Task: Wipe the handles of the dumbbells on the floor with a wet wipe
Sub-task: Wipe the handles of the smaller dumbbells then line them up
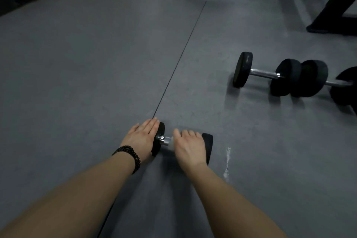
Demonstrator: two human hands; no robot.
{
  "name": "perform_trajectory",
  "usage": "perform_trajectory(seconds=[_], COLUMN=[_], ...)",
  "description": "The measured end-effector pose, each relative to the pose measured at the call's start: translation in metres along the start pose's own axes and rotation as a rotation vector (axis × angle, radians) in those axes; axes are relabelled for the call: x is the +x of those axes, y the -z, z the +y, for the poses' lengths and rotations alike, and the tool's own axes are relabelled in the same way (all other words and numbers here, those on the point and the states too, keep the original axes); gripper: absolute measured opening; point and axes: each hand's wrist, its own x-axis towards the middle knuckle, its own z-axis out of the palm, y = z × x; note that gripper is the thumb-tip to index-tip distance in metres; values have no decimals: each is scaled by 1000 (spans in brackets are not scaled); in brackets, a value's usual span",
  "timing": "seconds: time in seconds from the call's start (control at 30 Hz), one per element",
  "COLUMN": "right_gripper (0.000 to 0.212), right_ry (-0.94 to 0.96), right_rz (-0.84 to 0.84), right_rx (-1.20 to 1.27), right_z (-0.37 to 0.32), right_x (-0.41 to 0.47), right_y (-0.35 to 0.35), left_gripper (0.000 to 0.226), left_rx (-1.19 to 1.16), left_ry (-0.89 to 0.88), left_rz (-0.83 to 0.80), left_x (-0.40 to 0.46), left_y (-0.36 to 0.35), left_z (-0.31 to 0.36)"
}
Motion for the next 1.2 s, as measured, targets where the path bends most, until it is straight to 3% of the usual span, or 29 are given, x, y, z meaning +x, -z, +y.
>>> perform_trajectory(seconds=[0.07, 0.2, 0.4, 0.7, 0.87, 0.93, 1.03, 1.1, 1.17, 1.2], right_gripper=[26, 34, 64, 67, 65, 64, 74, 81, 81, 78], right_ry=[18, -16, -55, -372, -283, -404, -604, -548, -369, -339], right_rz=[-10, -84, -143, -107, -123, -68, -127, -92, -155, -171], right_rx=[33, 52, 82, 68, 52, -1, 20, 69, 50, 51], right_z=[0, -10, -20, -49, -69, -53, -61, -84, -97, -92], right_x=[-3, -20, -52, -32, -21, -27, -25, -9, -3, -5], right_y=[-9, -36, -66, -64, -70, -67, -65, -65, -67, -65], left_gripper=[89, 82, 93, 129, 112, 119, 119, 106, 92, 95], left_rx=[-24, -64, -97, -92, -112, -109, -120, -146, -178, -170], left_ry=[30, 51, -6, -165, -138, -129, -131, -129, -132, -133], left_rz=[-2, -20, 14, 13, 70, 36, 35, 59, 69, 60], left_x=[0, 1, 6, 32, 47, 49, 48, 47, 49, 51], left_y=[4, 4, -5, -13, -14, -12, -14, -15, -13, -12], left_z=[4, 6, -3, -25, -23, -23, -22, -22, -22, -23])
